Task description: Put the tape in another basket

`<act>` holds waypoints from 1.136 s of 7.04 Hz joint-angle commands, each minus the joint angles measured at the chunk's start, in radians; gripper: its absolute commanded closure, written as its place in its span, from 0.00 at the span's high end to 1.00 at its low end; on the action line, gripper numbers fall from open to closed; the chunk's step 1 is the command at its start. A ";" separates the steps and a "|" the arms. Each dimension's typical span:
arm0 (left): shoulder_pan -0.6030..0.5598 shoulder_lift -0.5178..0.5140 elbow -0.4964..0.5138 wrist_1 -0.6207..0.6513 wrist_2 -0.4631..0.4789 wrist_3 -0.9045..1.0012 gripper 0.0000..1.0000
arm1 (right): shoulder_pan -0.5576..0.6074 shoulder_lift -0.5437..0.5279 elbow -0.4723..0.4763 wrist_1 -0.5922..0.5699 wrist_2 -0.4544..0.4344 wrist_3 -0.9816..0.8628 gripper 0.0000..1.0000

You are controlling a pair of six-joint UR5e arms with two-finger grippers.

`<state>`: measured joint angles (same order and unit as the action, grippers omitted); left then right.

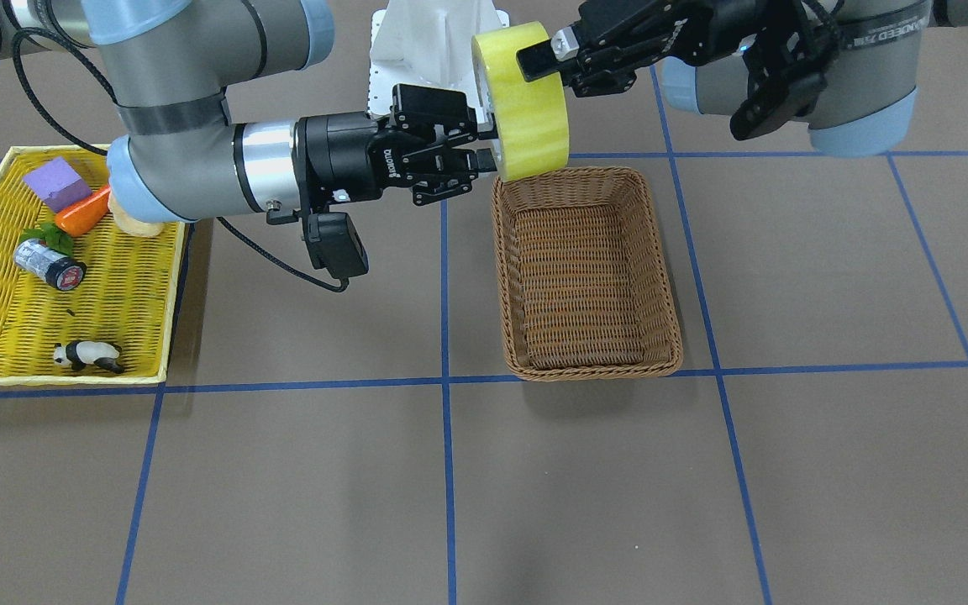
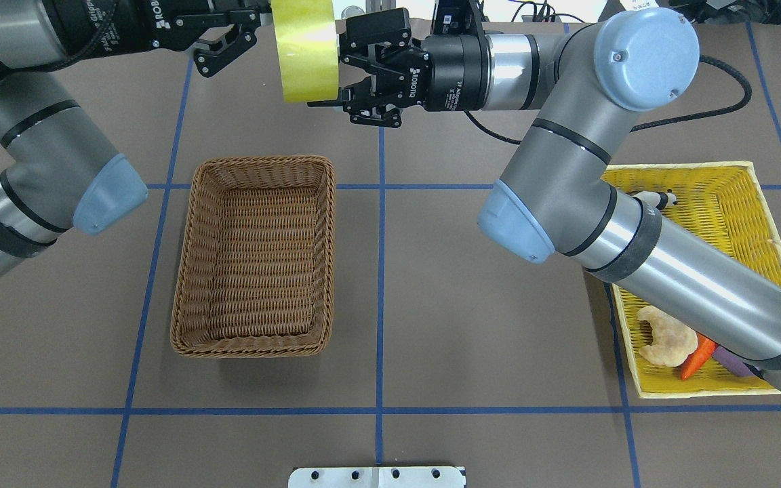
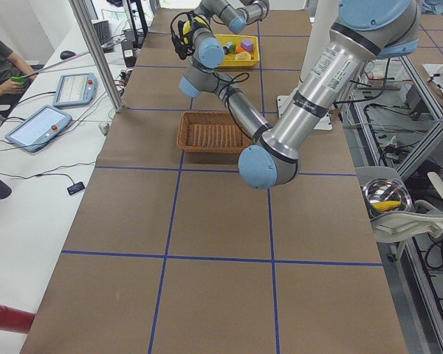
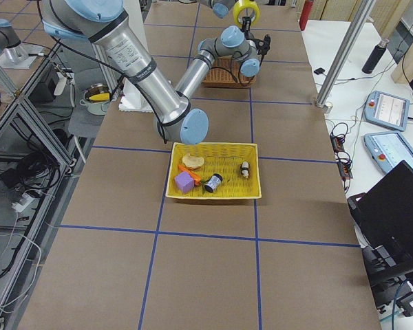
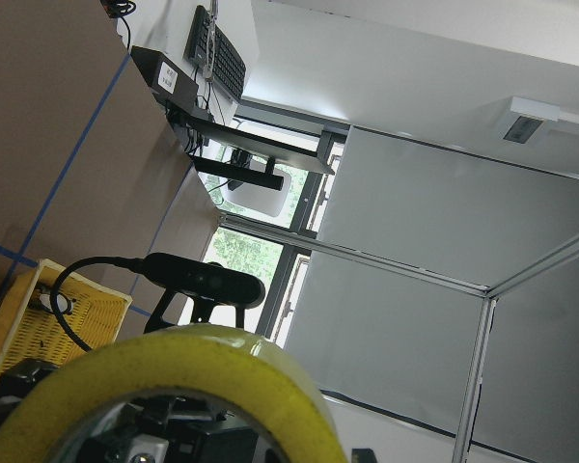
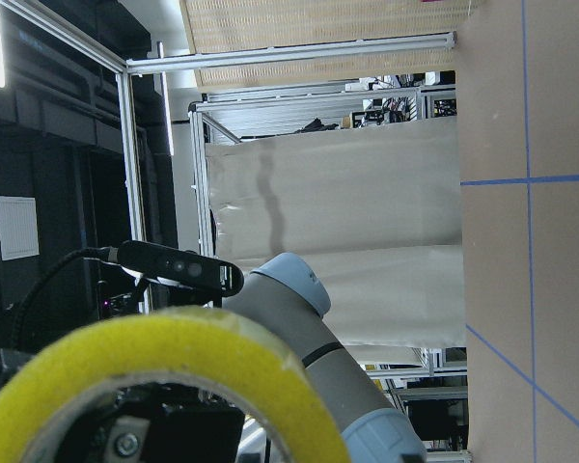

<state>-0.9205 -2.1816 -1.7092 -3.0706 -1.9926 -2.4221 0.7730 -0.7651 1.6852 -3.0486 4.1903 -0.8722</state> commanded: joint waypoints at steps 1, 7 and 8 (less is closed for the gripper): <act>0.000 0.003 -0.001 -0.003 0.000 0.000 0.00 | 0.000 0.003 0.005 -0.018 0.010 0.001 0.99; -0.027 0.112 -0.013 -0.123 -0.014 0.003 0.00 | 0.044 -0.136 0.131 -0.016 -0.044 -0.001 0.98; -0.031 0.162 -0.021 -0.119 -0.014 0.030 0.00 | 0.083 -0.155 0.143 -0.015 -0.103 -0.004 0.98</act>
<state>-0.9453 -2.0679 -1.7231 -3.1862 -2.0023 -2.4163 0.8160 -0.8912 1.8058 -3.0650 4.1433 -0.8724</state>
